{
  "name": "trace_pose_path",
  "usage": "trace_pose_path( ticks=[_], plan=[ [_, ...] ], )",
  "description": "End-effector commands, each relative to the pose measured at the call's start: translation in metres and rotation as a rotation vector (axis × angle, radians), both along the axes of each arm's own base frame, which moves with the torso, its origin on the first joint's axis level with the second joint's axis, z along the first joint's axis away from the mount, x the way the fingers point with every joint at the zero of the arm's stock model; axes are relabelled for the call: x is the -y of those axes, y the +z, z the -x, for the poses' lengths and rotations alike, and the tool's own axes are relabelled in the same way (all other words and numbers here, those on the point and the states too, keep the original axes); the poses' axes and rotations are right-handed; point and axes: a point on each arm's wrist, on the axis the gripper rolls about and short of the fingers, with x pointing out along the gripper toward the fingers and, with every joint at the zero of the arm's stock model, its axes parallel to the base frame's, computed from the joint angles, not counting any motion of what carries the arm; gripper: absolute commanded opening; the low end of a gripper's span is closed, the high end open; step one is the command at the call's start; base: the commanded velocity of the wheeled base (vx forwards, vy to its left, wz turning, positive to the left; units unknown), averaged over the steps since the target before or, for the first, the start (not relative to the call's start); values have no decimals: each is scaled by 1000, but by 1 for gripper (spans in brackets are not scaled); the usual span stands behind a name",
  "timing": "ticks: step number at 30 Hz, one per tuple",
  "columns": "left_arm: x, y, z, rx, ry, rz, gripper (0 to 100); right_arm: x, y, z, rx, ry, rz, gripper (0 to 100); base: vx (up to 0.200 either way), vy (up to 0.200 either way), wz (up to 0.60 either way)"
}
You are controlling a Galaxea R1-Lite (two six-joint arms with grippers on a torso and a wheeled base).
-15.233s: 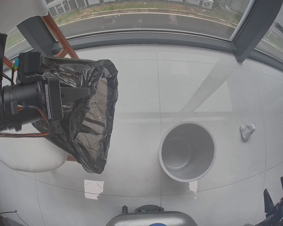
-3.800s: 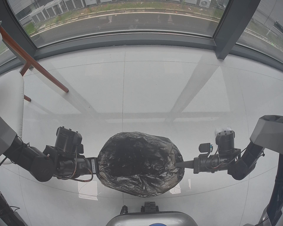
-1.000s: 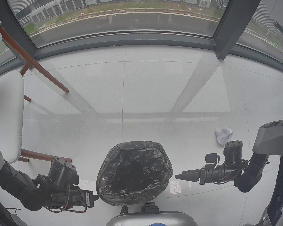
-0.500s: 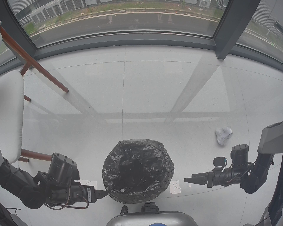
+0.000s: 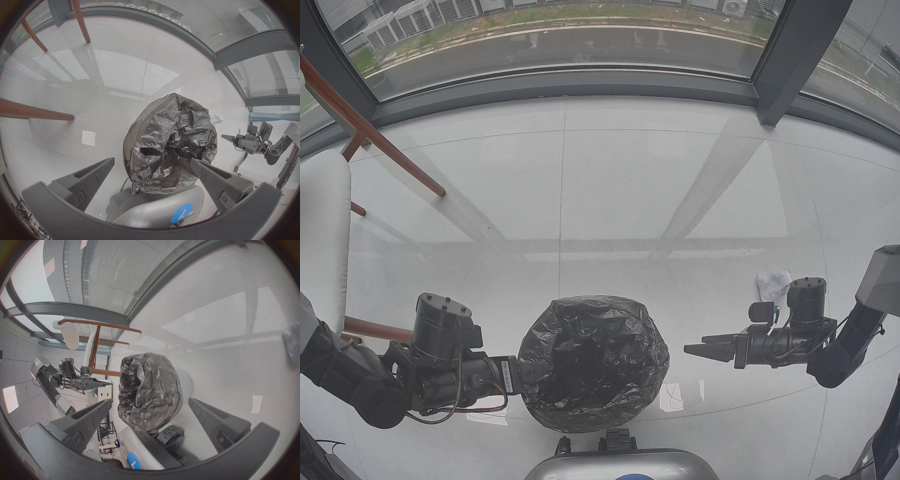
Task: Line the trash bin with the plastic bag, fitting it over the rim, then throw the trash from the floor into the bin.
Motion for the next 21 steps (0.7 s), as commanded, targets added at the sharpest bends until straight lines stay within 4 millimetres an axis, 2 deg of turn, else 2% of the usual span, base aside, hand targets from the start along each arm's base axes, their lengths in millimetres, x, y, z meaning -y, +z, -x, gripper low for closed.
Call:
trace_pose_path(
  ticks=[1, 4, 10, 15, 21],
  plan=[
    [8, -14, -15, -25, -15, -45, 100, 0, 19, -4, 62, -23, -18, 100, 0, 0, 0],
    [11, -22, -20, -25, -53, -105, 100, 5, 28, -2, 64, -48, -30, 100, 0, 0, 0],
    [13, -22, -26, -35, -44, -159, 100, 15, 32, -3, 76, -78, -33, 100, 0, 0, 0],
    [18, -35, -38, -59, -47, -242, 100, 23, 42, -1, 106, -103, -41, 100, 0, 0, 0],
    [25, -42, -50, -60, -56, -254, 100, 27, 56, 3, 146, -114, -52, 100, 0, 0, 0]
  ],
)
